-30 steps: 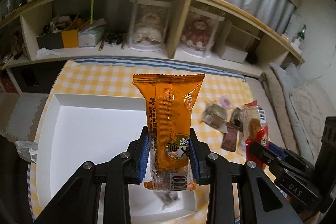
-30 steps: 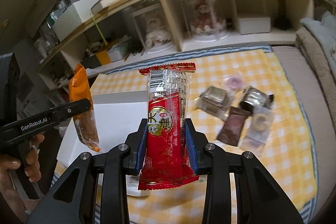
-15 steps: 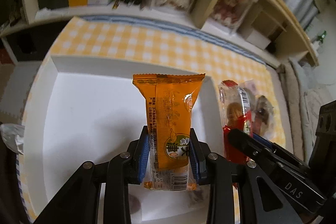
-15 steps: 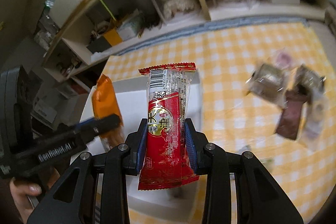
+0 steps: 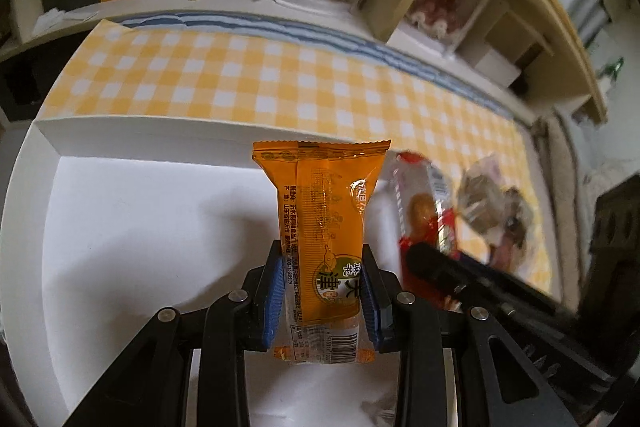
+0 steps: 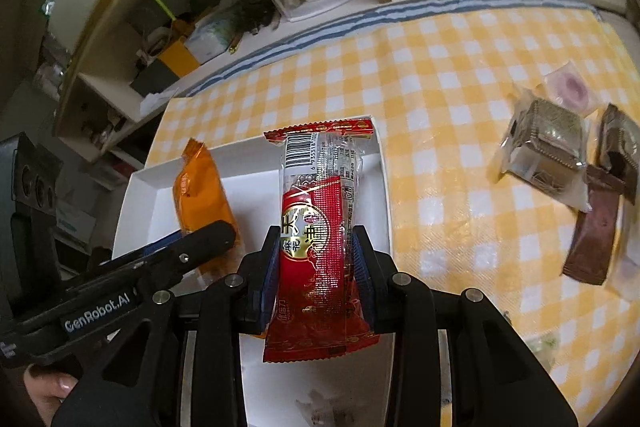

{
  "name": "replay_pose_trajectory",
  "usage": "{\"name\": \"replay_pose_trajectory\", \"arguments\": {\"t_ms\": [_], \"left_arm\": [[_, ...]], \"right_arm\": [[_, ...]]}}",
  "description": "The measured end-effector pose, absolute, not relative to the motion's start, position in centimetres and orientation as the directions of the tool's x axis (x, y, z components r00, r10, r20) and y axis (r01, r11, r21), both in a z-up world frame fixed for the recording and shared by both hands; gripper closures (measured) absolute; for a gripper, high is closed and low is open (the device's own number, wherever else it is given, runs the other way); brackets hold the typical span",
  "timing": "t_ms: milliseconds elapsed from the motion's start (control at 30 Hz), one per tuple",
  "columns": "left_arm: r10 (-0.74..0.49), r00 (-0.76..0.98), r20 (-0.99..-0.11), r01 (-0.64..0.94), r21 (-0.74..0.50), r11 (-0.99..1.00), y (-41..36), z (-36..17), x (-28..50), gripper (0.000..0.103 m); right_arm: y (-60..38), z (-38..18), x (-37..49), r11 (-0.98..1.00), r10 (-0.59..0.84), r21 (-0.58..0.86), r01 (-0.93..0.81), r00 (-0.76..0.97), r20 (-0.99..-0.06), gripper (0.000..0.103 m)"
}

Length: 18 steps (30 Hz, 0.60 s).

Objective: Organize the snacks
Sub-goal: 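Lower both packets side by side into the tray and open both tools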

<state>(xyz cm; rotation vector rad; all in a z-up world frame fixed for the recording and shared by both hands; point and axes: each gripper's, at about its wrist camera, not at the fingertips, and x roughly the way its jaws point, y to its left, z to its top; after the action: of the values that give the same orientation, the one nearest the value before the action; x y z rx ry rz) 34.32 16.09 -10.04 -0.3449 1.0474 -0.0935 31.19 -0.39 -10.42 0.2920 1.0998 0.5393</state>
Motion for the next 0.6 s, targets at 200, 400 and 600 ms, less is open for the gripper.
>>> {"name": "replay_pose_trajectory", "arguments": {"t_ms": [200,400,600], "left_arm": [[-0.274,0.52,-0.809,-0.065,-0.358,0.932,16.4,-11.8,35.7,0.064],[-0.265,0.524,-0.81,-0.084,-0.358,0.93,17.1,-12.4,35.5,0.045],[-0.237,0.521,-0.82,-0.101,-0.335,0.937,17.2,-11.1,33.7,0.023]], "right_arm": [[0.1,-10.8,32.0,0.826,0.562,0.489,-0.28,0.337,-0.756,0.064],[0.0,-10.7,31.8,0.84,0.538,0.453,-0.298,0.348,-0.768,0.053],[-0.9,-10.5,30.9,0.841,0.535,0.451,-0.299,0.339,-0.773,0.054]]}}
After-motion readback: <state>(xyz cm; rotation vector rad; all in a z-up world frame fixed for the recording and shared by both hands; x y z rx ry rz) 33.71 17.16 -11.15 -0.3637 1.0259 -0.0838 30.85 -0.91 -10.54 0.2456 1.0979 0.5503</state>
